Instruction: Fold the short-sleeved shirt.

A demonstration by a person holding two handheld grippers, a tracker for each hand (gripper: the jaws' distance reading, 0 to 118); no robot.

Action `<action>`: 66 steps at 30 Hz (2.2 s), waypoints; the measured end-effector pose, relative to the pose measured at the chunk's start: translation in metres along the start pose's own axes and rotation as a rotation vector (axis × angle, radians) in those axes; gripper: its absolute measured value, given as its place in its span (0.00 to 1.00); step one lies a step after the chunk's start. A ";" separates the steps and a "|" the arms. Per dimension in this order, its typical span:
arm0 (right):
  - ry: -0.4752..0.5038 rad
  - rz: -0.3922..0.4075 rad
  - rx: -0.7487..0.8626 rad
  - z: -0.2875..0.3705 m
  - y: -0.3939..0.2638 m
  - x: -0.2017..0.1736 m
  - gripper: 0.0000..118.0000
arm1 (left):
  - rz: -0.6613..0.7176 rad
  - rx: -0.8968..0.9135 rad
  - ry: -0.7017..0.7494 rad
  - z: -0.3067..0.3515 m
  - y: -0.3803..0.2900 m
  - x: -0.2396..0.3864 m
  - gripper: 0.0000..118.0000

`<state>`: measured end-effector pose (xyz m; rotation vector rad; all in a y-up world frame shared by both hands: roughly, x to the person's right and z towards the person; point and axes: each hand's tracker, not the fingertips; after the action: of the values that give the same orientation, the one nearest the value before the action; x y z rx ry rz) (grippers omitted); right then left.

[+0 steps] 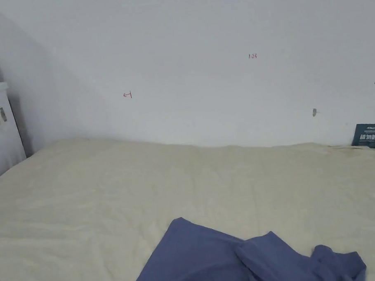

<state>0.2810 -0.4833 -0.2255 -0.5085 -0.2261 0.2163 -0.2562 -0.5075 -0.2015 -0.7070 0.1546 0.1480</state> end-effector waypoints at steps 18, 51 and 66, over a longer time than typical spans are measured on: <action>0.027 -0.034 -0.018 0.023 -0.001 0.001 0.31 | -0.001 0.018 -0.016 0.016 0.003 -0.005 0.31; 0.208 -0.139 0.176 0.076 0.060 -0.044 0.00 | 0.021 0.265 -0.055 0.099 0.041 0.074 0.00; 0.234 -0.115 0.095 0.058 0.052 -0.059 0.00 | 0.133 -0.081 -0.039 0.017 0.043 -0.025 0.00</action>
<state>0.2020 -0.4278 -0.2121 -0.4210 -0.0166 0.0541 -0.2868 -0.4666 -0.2112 -0.7746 0.1586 0.2967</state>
